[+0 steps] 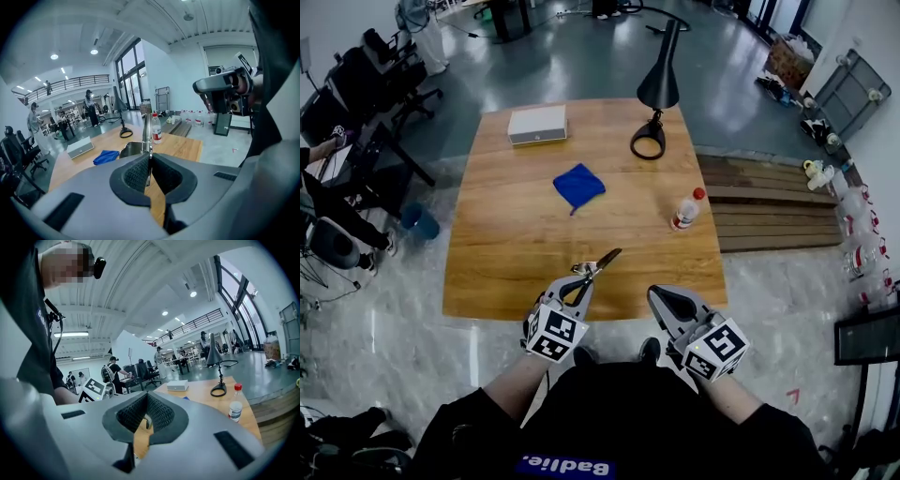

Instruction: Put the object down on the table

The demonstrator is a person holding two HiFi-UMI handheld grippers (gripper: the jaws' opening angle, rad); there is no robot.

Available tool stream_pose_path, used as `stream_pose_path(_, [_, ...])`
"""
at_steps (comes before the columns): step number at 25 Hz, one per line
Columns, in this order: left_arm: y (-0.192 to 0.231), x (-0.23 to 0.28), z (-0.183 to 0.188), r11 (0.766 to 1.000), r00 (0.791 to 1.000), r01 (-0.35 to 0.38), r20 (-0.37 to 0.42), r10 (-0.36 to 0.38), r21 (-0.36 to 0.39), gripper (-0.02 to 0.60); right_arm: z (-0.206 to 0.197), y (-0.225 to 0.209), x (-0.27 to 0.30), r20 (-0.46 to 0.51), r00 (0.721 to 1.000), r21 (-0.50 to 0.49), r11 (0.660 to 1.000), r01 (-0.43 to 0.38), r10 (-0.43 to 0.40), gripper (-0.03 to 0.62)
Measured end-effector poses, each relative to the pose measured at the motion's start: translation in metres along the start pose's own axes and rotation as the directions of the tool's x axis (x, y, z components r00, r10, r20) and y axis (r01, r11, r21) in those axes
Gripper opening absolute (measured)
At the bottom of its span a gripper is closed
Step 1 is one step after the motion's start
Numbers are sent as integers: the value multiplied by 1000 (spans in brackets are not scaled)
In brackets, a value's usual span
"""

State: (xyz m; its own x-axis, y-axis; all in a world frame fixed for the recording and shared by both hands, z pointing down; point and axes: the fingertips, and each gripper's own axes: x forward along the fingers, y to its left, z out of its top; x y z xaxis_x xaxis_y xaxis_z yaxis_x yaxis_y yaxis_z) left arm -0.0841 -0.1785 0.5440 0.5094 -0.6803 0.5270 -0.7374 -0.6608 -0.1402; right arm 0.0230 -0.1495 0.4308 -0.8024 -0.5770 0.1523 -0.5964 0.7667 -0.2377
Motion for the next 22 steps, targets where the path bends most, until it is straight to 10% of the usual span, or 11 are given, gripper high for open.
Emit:
stream_pose_path(11, [3, 71, -28, 972, 982, 15, -185, 30, 236, 18, -4, -31, -5, -27, 999, 14, 1000, -27, 27, 5])
stream_pose_path(22, [22, 128, -73, 872, 945, 74, -315, 94, 483, 20, -12, -46, -16, -75, 996, 22, 999, 41, -39, 5])
